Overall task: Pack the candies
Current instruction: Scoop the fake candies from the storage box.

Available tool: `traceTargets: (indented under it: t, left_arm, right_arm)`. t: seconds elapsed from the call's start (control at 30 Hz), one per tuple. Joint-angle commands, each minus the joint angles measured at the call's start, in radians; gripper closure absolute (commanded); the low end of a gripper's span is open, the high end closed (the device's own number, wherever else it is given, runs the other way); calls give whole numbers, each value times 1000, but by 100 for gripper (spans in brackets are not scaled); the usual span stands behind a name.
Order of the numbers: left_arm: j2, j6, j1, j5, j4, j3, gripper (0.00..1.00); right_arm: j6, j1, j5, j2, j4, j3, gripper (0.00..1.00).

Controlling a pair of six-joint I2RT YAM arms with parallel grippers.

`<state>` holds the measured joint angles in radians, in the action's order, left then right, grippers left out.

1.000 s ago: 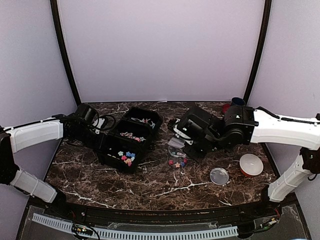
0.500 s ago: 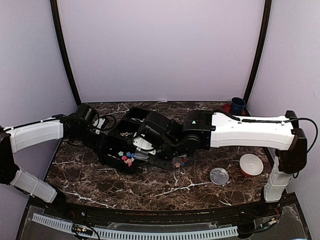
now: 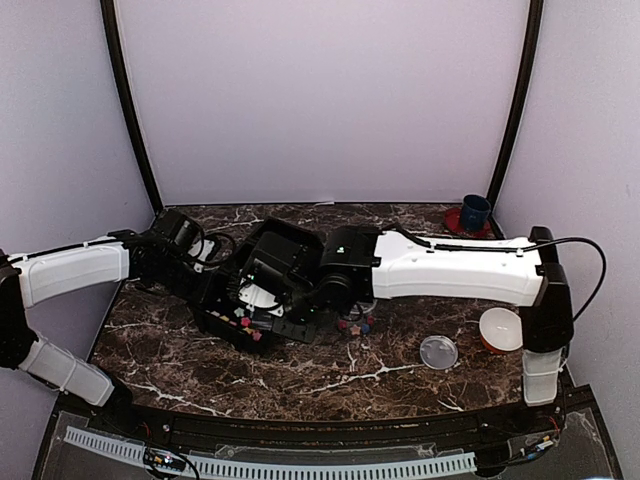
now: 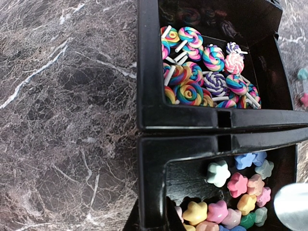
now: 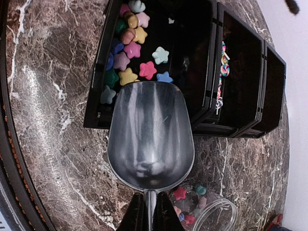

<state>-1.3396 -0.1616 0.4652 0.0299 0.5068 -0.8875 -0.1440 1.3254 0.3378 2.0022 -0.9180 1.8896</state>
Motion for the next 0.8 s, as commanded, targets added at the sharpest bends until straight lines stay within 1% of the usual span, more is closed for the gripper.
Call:
traceTargets:
  t: [0.0, 0.37, 0.6, 0.77]
  left_arm:
    - [58, 19, 19, -14, -127, -69, 100]
    - [71, 71, 78, -33, -152, -57, 100]
    - [106, 91, 94, -31, -197, -32, 100]
    - [134, 103, 95, 13, -238, -10, 100]
  right_arm:
    - [-8, 10, 37, 38, -65, 56, 100]
    - [-40, 10, 30, 151, -141, 159, 100]
    - [-115, 11, -77, 210, -124, 203, 100]
    - [-203, 12, -182, 223, -71, 154, 100]
